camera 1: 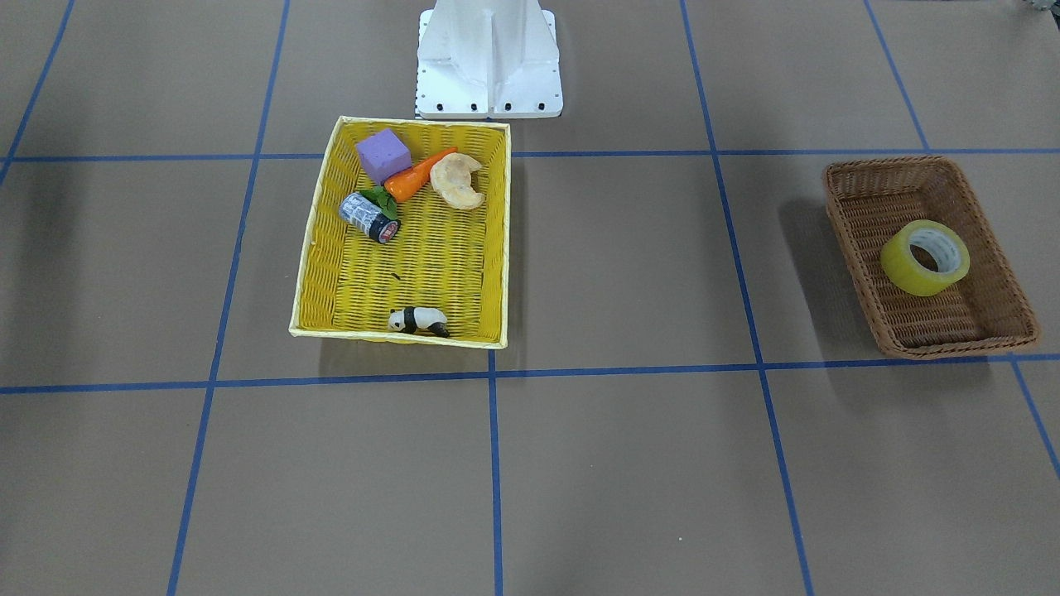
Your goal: Move tape to another basket
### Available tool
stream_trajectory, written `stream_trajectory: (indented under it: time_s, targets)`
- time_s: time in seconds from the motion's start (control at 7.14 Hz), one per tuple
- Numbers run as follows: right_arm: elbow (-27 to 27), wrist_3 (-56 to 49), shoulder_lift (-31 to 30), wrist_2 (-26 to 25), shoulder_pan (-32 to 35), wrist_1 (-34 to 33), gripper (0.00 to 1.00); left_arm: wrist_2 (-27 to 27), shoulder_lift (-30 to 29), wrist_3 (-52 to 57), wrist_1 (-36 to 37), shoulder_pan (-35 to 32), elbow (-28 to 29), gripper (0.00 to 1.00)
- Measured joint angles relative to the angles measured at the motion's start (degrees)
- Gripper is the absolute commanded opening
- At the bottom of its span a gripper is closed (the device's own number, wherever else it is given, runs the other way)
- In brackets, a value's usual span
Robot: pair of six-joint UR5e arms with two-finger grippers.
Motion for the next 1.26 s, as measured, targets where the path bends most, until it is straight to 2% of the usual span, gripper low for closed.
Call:
stream_trajectory:
  time_s: [1.26]
  targets:
    - [0.4,0.4,-0.1,2.1,0.3,0.2,1.0,0.7,1.2,-0.3,-0.3,-0.3,-6.4,0.98]
